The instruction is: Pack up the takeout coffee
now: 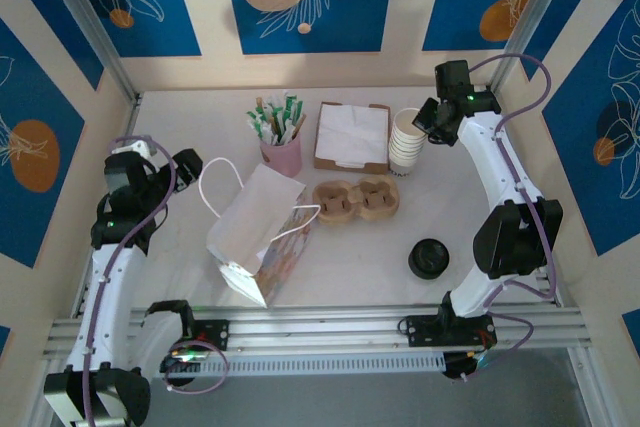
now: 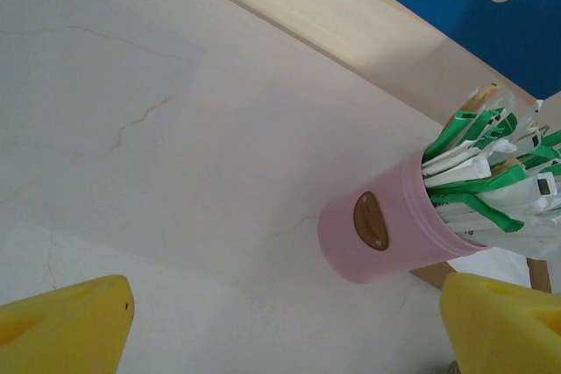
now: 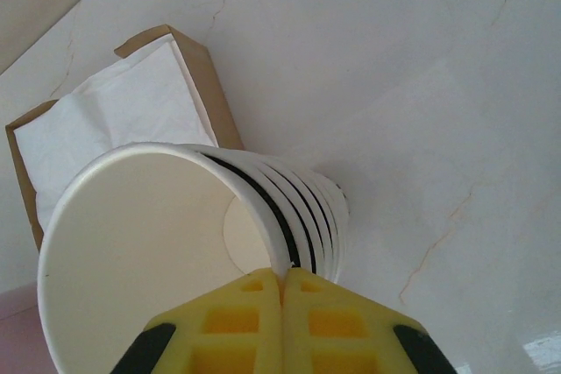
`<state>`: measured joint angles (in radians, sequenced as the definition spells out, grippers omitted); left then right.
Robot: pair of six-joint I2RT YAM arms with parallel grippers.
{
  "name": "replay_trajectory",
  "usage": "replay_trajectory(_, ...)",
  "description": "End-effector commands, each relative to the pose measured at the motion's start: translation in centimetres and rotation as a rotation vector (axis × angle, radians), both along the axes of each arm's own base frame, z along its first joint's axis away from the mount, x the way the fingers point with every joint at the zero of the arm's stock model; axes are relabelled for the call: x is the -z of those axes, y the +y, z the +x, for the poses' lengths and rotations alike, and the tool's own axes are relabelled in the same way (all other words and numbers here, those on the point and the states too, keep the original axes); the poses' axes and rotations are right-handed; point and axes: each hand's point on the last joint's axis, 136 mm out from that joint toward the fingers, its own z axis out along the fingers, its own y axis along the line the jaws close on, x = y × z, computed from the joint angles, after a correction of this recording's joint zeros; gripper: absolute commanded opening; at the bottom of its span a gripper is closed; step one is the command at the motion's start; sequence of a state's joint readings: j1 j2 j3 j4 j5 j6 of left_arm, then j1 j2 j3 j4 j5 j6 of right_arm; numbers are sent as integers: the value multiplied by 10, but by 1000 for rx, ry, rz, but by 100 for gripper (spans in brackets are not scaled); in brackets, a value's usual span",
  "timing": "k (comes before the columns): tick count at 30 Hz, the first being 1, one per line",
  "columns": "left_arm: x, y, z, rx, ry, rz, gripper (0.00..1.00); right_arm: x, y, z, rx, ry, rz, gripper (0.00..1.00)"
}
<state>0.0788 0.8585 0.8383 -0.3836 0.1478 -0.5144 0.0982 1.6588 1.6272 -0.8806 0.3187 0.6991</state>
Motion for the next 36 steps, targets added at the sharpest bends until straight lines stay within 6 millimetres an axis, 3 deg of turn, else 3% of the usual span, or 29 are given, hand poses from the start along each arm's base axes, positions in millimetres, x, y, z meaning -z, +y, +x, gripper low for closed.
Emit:
replay_trajectory(1, -2, 5, -1, -14, -12, 18, 90, -28, -2, -6, 2, -71, -17, 6)
replay_trajectory(16, 1, 5, 0, -14, -3, 14, 90, -101, -2, -29, 3, -258, 46, 0)
replay_trajectory(25, 2, 3, 0, -4, -1, 5, 90, -164, 20, -78, -98, -450, 99, 0)
replay_trajectory(28, 2, 3, 0, -3, -2, 5, 90, -166, 46, -102, -207, -459, 109, 0)
replay_trajectory(32, 1, 5, -1, -15, -1, 12, 90, -151, 83, -136, -361, -421, 88, 0)
replay_trajectory(36, -2, 10, -4, -44, -10, 28, 90, -125, 94, -168, -407, -356, 12, 0)
